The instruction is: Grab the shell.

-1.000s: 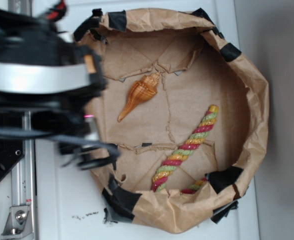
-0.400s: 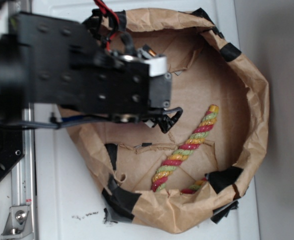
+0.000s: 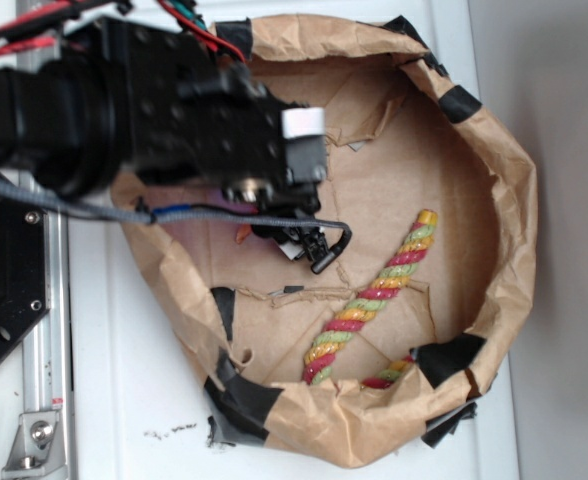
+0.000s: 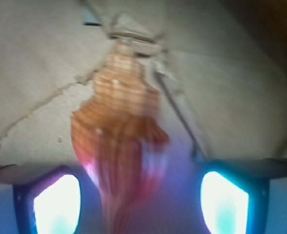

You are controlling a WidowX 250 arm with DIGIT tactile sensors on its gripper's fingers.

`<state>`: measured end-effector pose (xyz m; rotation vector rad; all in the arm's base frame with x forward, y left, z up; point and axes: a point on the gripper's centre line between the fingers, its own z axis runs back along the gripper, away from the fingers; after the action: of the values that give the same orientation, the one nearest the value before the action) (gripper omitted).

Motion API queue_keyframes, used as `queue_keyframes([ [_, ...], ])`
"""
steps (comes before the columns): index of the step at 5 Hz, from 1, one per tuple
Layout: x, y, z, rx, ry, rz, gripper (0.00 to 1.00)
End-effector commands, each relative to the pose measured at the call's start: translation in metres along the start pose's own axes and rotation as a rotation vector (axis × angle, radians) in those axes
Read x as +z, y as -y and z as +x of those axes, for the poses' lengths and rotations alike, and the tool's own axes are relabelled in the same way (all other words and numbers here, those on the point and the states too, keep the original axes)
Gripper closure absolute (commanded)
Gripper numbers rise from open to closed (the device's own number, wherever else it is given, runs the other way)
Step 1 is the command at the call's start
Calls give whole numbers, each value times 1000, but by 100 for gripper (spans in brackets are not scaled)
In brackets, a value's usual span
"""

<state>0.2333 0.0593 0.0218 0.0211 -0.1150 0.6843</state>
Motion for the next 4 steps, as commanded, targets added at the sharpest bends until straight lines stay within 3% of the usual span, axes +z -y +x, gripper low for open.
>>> queue_keyframes([
  [1,3,-25,6,-10,54,0,0],
  [2,-2,-25,6,-72,60,19,100],
  [4,2,-19,17,-96,41,-21,100],
])
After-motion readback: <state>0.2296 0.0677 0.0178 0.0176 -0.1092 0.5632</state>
